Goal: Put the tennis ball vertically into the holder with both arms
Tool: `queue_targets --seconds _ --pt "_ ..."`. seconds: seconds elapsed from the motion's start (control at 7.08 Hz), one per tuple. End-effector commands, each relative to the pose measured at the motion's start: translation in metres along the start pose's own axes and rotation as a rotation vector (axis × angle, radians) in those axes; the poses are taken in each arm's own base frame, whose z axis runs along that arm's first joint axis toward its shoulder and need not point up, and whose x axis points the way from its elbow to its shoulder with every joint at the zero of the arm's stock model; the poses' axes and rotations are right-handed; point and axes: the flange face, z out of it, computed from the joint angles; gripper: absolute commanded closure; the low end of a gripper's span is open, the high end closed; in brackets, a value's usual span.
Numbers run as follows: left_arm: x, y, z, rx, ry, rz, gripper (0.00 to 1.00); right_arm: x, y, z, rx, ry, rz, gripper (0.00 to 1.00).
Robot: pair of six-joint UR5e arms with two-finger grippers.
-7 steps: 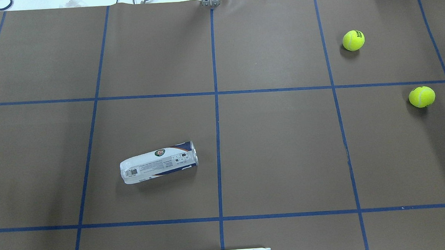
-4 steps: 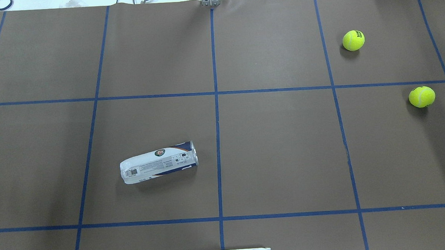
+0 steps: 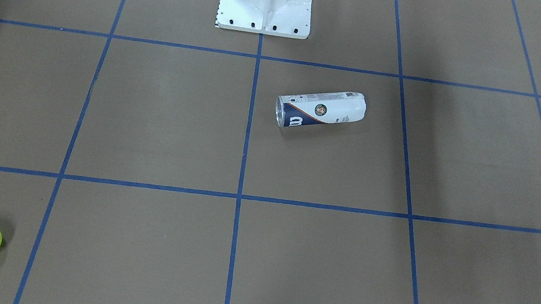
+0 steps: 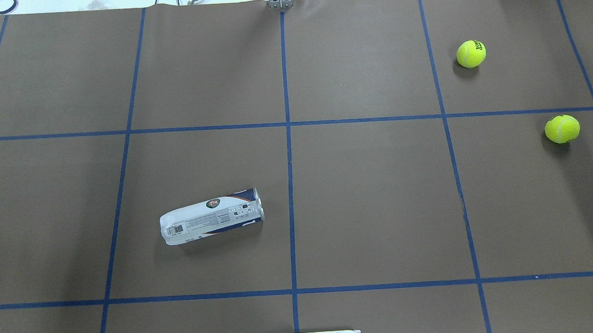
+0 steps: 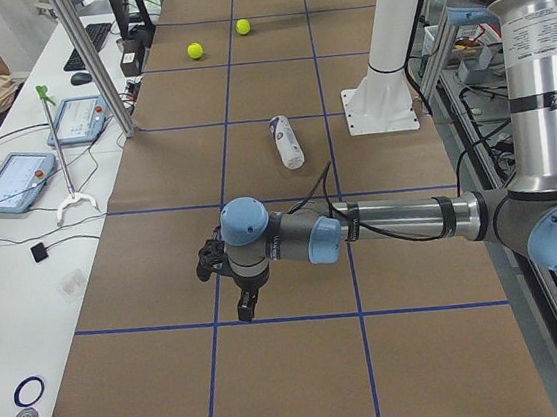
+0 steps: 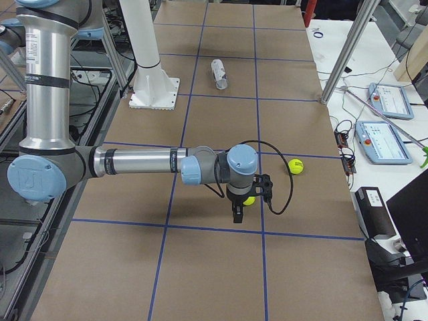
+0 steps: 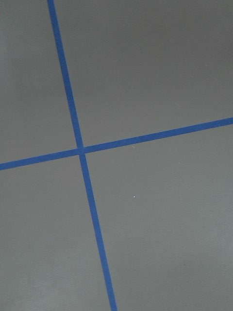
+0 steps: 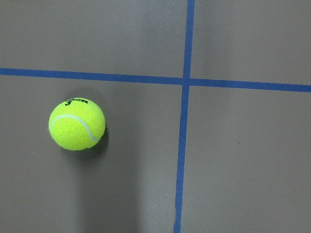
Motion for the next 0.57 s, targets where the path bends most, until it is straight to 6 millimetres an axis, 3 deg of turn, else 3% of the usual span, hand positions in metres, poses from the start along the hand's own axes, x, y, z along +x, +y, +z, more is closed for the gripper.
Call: queue_targets --seconds 0.0,0.28,0.42 --pt "0.012 -0.019 -0.013 0.105 -0.006 0.101 0.00 -0.004 -0.008 -0.008 0.020 0.003 -0.012 0.00" --pt "0.019 -0.048 -0.023 0.212 -0.014 0.202 0.00 -0.017 -0.028 -0.030 0.069 0.005 -0.038 0.00" --pt "0.022 -0.050 -0.024 0.216 -0.003 0.209 0.00 -0.025 -0.038 -0.039 0.087 0.005 -0.052 0.00"
